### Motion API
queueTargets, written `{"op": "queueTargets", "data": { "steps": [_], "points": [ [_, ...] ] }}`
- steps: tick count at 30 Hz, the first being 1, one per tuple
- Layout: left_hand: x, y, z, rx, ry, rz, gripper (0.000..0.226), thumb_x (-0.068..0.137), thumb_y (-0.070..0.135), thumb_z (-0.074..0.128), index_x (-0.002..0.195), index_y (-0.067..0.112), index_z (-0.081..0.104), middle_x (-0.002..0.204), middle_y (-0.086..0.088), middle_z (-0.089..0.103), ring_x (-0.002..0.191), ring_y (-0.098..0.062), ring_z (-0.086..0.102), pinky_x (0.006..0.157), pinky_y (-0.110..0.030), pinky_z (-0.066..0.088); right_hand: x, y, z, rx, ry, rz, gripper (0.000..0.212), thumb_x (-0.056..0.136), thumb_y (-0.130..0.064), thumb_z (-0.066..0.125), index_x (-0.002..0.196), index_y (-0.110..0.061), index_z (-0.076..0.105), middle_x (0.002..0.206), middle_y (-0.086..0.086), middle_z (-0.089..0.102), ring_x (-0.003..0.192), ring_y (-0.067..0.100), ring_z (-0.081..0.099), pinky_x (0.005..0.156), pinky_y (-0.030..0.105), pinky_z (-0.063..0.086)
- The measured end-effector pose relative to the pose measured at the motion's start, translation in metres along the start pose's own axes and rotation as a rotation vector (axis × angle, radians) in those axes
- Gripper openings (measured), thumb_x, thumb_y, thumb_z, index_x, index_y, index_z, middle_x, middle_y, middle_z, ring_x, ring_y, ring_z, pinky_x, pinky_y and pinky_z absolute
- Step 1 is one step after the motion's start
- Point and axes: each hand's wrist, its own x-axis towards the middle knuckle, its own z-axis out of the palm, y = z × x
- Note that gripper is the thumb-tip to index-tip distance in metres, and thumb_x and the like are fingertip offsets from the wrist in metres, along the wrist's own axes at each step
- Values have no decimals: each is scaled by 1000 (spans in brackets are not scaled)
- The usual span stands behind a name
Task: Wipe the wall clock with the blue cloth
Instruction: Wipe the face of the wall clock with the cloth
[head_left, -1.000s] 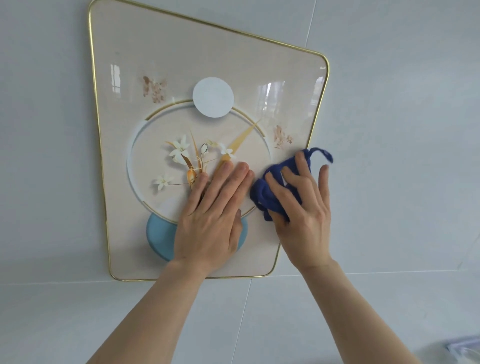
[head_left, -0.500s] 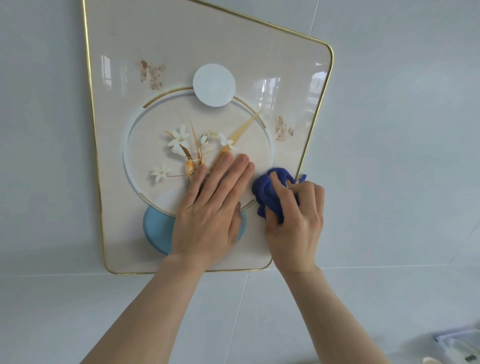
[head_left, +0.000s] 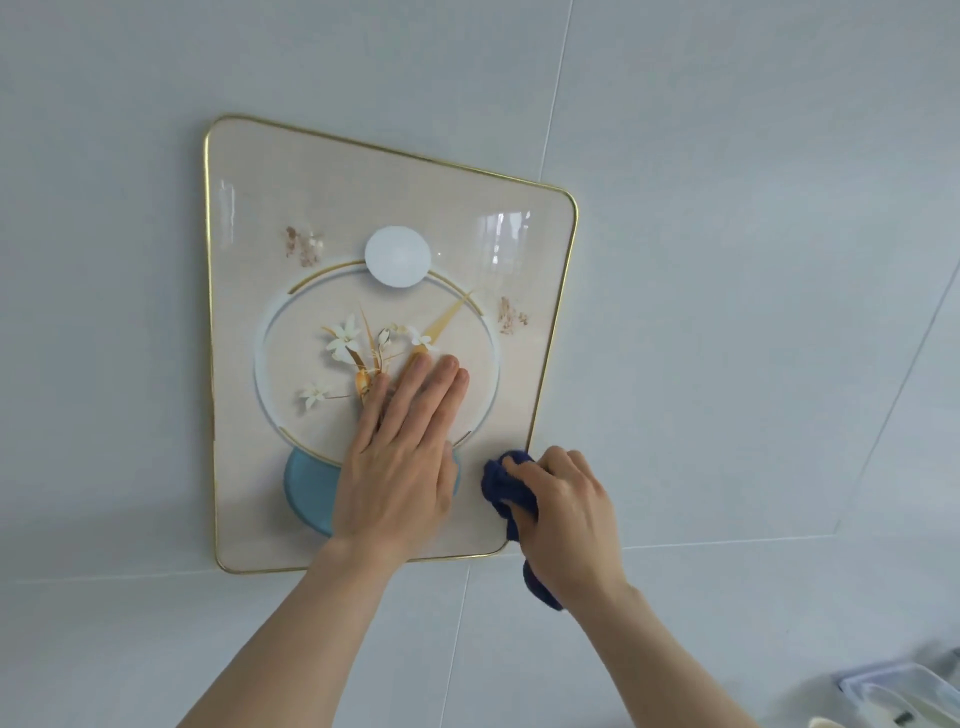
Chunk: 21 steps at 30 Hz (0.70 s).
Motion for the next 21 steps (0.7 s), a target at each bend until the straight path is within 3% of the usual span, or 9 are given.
{"op": "queueTargets", "data": {
  "steps": [5, 9, 12, 16, 21],
  "points": [
    [7, 9, -12, -16, -19, -26, 69, 98, 24, 53, 164, 11, 35, 173, -6, 32, 163, -29, 23, 131, -54, 24, 9, 9, -23, 238, 231, 223, 44, 76, 10, 79, 110, -17, 78, 83, -1, 63, 83, 28, 55, 69, 33, 43],
    [26, 6, -20, 17, 30, -22, 73, 98, 30, 50, 166, 14, 28, 176, -5, 24, 164, -28, 18, 132, -54, 19, 60, 0, -44, 281, 388, 71, 44, 80, 6, 77, 117, -16, 75, 97, 2, 66, 91, 27, 54, 76, 28, 45],
    [46, -2, -20, 80, 53, -13, 77, 100, 34, 46, 169, 14, 18, 178, -5, 15, 166, -26, 10, 134, -51, 12, 91, -7, -45, 261, 413, -42, 47, 77, 8, 77, 119, -14, 74, 109, 5, 68, 100, 27, 54, 79, 22, 41],
    [53, -15, -9, 137, 50, 0, 84, 100, 37, 48, 169, 12, 9, 179, -6, 7, 166, -25, 4, 135, -49, 7, 105, -10, -26, 141, 363, -160, 42, 80, 9, 76, 118, -9, 74, 120, 13, 68, 109, 34, 55, 84, 44, 55],
    [53, -18, 6, 153, 98, 6, 85, 99, 38, 46, 170, 13, 6, 180, -3, 5, 166, -23, 2, 135, -47, 2, 112, -9, -9, 170, 460, -161, 44, 77, 13, 72, 117, -7, 75, 116, 16, 67, 110, 29, 48, 85, 53, 55]
  ]
}}
